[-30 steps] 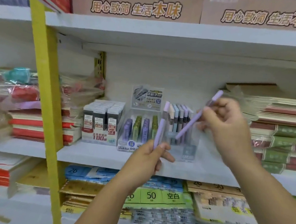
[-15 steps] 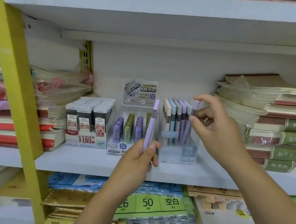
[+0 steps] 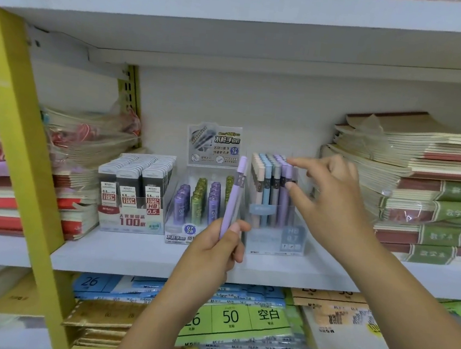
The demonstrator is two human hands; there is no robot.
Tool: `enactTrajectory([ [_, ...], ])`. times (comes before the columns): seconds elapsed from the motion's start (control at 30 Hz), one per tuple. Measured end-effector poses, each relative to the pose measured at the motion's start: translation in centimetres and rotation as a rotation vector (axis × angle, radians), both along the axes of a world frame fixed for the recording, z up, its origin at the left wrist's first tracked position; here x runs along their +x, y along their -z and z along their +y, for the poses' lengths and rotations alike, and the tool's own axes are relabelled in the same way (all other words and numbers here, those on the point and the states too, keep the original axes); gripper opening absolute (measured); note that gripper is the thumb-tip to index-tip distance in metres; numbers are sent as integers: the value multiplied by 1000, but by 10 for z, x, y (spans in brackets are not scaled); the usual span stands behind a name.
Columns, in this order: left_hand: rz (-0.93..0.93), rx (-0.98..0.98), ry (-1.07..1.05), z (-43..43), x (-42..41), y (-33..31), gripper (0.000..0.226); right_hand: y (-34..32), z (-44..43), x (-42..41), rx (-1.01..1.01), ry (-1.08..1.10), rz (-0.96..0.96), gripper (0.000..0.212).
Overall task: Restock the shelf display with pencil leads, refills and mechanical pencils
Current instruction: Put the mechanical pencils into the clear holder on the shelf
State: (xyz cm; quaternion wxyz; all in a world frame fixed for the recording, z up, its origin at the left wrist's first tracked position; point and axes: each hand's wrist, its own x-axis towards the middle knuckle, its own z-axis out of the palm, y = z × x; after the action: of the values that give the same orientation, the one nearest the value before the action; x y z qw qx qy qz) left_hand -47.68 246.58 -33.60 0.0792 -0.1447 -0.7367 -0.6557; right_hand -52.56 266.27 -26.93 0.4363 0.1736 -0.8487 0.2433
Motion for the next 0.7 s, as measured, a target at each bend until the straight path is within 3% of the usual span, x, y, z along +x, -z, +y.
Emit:
enactTrajectory([
  [0.1,-29,36,43,3,3,-1,30,-1,-2,0,25,71,-77,37],
  [0.2,-45,62,102,5,6,-4,29,-7,-6,11,-26,51,18,35],
  [0.27,-48,77,142,6,7,-6,29,-14,-10,24,-162,-122,6,27],
  [0.33,-47,92,180,7,8,-8,30,-21,-16,35,-328,-381,-208,20],
  [0.4,-46,94,203,8,9,-9,30,-23,-22,43,-391,-543,-406,26],
  [0.5,-49,85,226,10,12,-9,30,-19,-29,46,-459,-668,-504,36],
  [0.6,-47,75,212,10,14,-9,29,-20,-29,45,-558,-675,-444,33],
  [0.7,-33,70,131,5,12,-9,29,-29,-17,43,-663,-626,-211,30],
])
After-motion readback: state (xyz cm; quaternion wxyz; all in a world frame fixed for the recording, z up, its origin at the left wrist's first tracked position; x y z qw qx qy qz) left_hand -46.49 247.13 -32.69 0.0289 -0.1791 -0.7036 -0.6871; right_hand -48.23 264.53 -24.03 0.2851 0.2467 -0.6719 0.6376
